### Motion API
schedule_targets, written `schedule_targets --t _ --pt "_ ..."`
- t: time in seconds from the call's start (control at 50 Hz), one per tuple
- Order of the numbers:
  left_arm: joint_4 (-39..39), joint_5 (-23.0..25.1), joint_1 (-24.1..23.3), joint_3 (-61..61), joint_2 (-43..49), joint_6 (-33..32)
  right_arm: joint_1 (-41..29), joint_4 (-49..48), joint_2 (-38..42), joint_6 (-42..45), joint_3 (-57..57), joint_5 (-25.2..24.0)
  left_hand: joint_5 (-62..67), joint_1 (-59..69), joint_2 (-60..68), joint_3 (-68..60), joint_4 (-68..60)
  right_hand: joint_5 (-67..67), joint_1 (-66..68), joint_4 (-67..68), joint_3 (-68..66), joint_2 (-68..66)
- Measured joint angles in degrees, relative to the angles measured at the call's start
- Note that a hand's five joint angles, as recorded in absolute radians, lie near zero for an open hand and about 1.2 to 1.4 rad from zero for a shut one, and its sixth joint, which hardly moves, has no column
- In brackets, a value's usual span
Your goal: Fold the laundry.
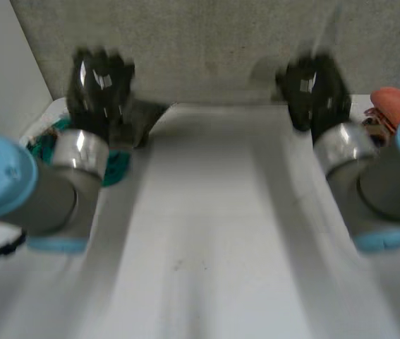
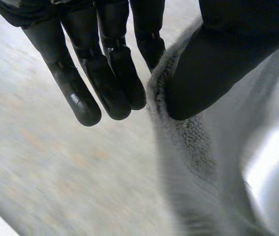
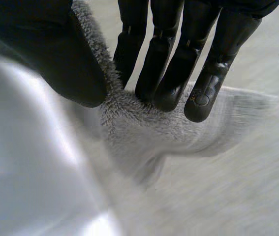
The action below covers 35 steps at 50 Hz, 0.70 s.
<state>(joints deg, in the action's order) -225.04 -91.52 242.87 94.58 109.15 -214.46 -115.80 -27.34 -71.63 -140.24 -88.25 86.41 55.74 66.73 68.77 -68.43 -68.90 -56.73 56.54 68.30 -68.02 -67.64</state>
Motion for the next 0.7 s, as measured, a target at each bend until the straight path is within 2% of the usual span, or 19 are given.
schedule_targets --t 0.04,0.12,0.14,0.2,0.22,0.24,0.28,0.3,0.42,0.52,0.56,0.6,0.62,0.64,0.66,0.7 --pt "0.14 0.02 -1.16 6.45 0.03 -0.07 -0.16 3.34 -0.94 -0.19 -6.26 -0.17 0.00 0.00 0.00 0.00 0.00 0.00 0.00 0.00 0.00 0.00" --pt "0.32 0.00 -2.79 11.79 0.72 -0.26 -0.43 6.81 -1.37 -0.39 -13.39 -0.20 0.00 0.00 0.00 0.00 0.00 2.49 -2.19 -3.03 2.92 2.82" --pt "0.48 -0.02 -3.35 13.10 1.14 -0.33 -0.42 7.74 -1.36 -0.44 -15.04 -0.17 0.00 0.00 0.00 0.00 0.00 11.51 -10.42 -13.42 13.24 13.08" --pt "0.92 -0.04 -3.99 14.32 1.75 -0.40 -0.32 9.15 -1.27 -0.56 -16.87 -0.10 0.00 0.00 0.00 0.00 0.00 17.31 -15.01 -19.52 19.82 19.66" --pt "1.19 -0.04 -4.11 14.50 1.89 -0.41 -0.28 9.64 -1.25 -0.65 -17.18 -0.07 0.00 0.00 0.00 0.00 0.00 30.19 -25.44 -32.21 31.93 32.20" --pt "1.49 -0.05 -4.15 14.55 1.96 -0.41 -0.21 10.14 -1.27 -0.76 -17.29 -0.05 0.00 0.00 0.00 0.00 0.00 35.60 -29.98 -37.35 37.13 36.85" --pt "1.97 -0.07 -4.11 14.54 1.95 -0.40 -0.06 10.84 -1.38 -0.94 -17.20 -0.06 0.00 0.00 0.00 0.00 0.00 38.03 -31.89 -39.65 39.49 39.75" --pt "2.58 -0.11 -3.96 14.43 1.74 -0.39 0.34 11.76 -1.70 -1.18 -16.84 -0.11 0.00 0.00 0.00 0.00 0.00 44.72 -37.00 -46.28 45.84 45.10" --pt "3.98 -0.24 -3.14 14.28 -0.05 -0.22 4.34 15.37 -4.40 -3.09 -14.42 -0.79 0.00 0.00 0.00 0.00 0.00 45.41 -37.30 -46.87 46.16 45.12" --pt "4.84 -0.27 -2.79 14.18 -1.81 0.08 8.90 19.45 -5.66 -6.22 -11.21 -3.66 0.00 0.00 0.00 0.00 0.00 45.41 -37.30 -46.87 46.16 45.12" --pt "5.40 -0.23 -2.72 13.98 -2.68 0.18 12.29 23.07 -5.64 -7.96 -8.77 -6.88 0.00 0.00 0.00 0.00 0.00 45.42 -37.30 -46.87 46.16 45.12" --pt "5.61 -0.21 -2.71 13.89 -2.93 0.19 13.04 23.95 -5.52 -8.27 -8.24 -7.66 0.00 0.00 0.00 0.00 0.00 45.42 -37.30 -46.87 46.16 45.12" --pt "6.32 -0.14 -2.70 13.38 -3.65 0.22 16.72 28.30 -4.02 -9.58 -5.64 -11.62 0.00 0.00 0.00 0.00 0.00 45.41 -37.30 -46.87 46.16 45.12" --pt "6.32 -0.14 -2.70 13.38 -3.65 0.22 16.72 28.30 -4.02 -9.58 -5.64 -11.62 0.00 0.00 0.00 0.00 0.00 45.41 -37.30 -46.87 46.16 45.12" --pt "6.91 -0.10 -2.71 12.85 -4.03 0.23 18.91 31.09 -1.98 -10.23 -3.99 -14.30 0.00 0.00 0.00 0.00 0.00 45.29 -37.29 -46.79 46.13 45.12" --pt "7.33 -0.08 -2.71 12.37 -4.17 0.22 20.20 32.78 -0.16 -10.55 -2.89 -16.05 0.00 0.00 0.00 0.00 0.00 45.21 -37.26 -46.74 46.09 45.08"
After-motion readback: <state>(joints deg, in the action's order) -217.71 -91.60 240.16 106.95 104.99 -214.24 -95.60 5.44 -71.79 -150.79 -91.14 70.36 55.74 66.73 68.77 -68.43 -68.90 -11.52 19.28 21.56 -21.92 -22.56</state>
